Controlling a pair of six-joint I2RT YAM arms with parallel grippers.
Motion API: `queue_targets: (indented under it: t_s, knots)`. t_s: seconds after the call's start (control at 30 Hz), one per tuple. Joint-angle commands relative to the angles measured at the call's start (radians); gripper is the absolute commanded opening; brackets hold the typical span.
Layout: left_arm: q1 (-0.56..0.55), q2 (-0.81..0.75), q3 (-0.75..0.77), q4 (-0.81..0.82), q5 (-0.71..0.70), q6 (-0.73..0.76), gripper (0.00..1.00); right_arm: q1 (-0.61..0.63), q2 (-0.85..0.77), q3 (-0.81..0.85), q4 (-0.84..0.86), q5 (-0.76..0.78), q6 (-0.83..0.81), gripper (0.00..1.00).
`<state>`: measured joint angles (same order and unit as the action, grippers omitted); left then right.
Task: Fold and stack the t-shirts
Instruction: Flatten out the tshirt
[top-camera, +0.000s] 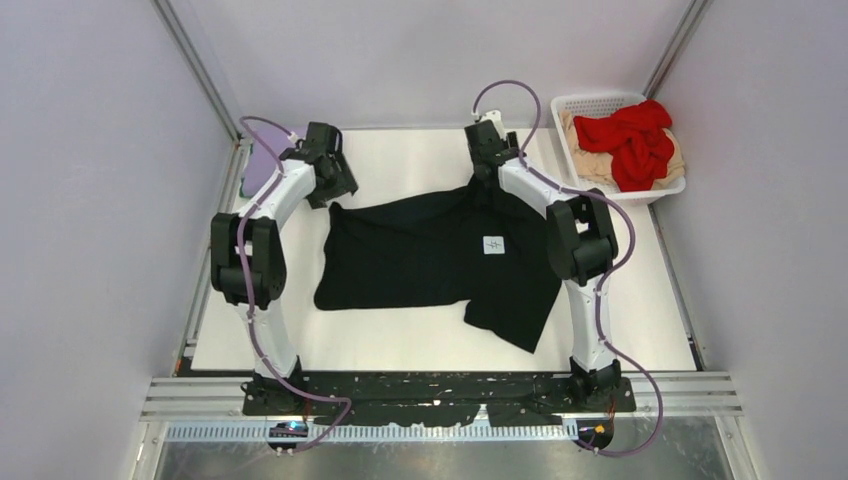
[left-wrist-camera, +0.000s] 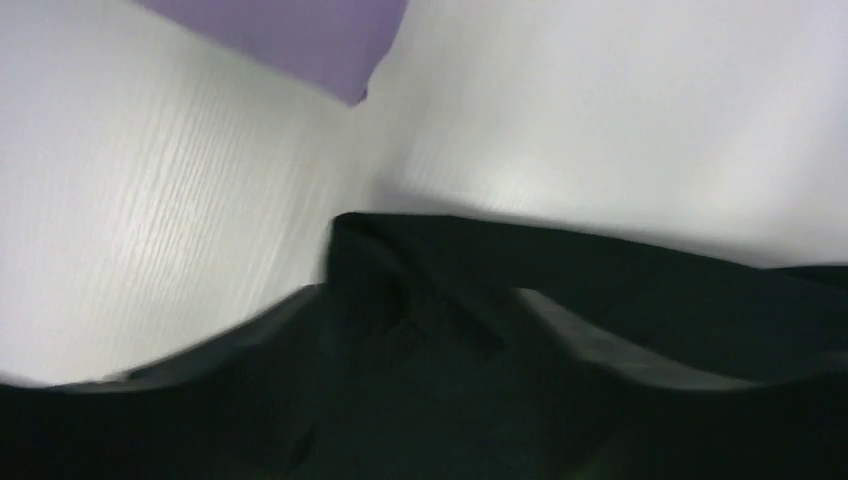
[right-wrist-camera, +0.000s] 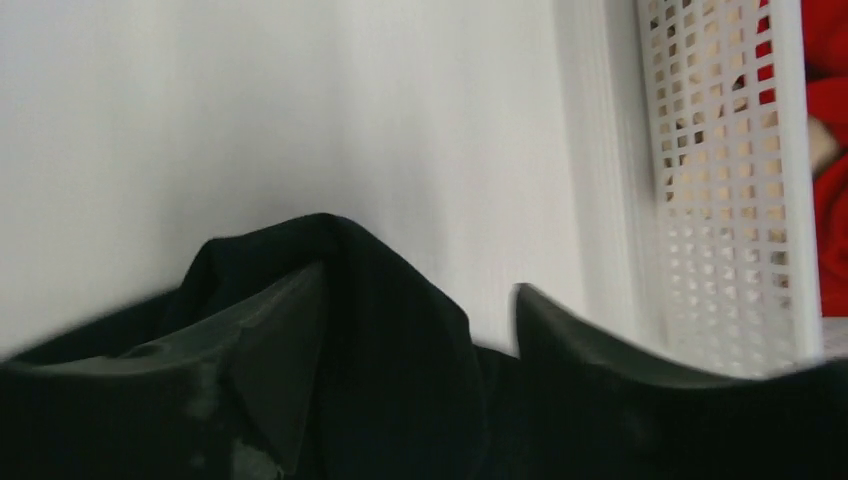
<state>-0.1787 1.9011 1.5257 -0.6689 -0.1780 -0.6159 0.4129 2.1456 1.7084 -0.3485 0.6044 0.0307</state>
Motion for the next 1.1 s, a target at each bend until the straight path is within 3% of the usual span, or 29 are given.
queue_targets:
  t_s: [0.0, 0.17, 0.43, 0.53, 0.6, 0.67, 0.83, 1.07]
  knots:
    - [0.017, 0.001, 0.139, -0.072, 0.054, -0.007, 0.98, -0.009, -0.01, 0.178, 0.025, 0.086, -0.011, 0.97]
    - [0.018, -0.114, 0.025, -0.061, 0.054, -0.003, 0.99, -0.011, -0.15, 0.038, 0.043, 0.049, 0.058, 0.96]
    - [0.015, -0.52, -0.434, 0.022, 0.057, -0.037, 1.0, -0.012, -0.586, -0.469, 0.067, -0.115, 0.277, 0.96]
    - [0.005, -0.647, -0.587, 0.06, 0.121, -0.054, 1.0, -0.01, -0.715, -0.674, 0.086, -0.211, 0.344, 0.95]
    - [-0.005, -0.687, -0.661, 0.115, 0.239, -0.058, 1.0, -0.01, -0.81, -0.78, 0.124, -0.308, 0.392, 0.95]
    - [-0.042, -0.696, -0.713, 0.182, 0.327, -0.066, 1.0, -0.011, -0.859, -0.874, 0.19, -0.419, 0.445, 0.95]
    - [-0.155, -0.588, -0.708, 0.233, 0.351, -0.069, 1.0, -0.007, -0.874, -1.024, 0.32, -0.635, 0.531, 0.95]
    - [-0.143, -0.475, -0.698, 0.184, 0.173, -0.077, 1.0, -0.008, -0.816, -1.079, 0.275, -0.617, 0.537, 0.95]
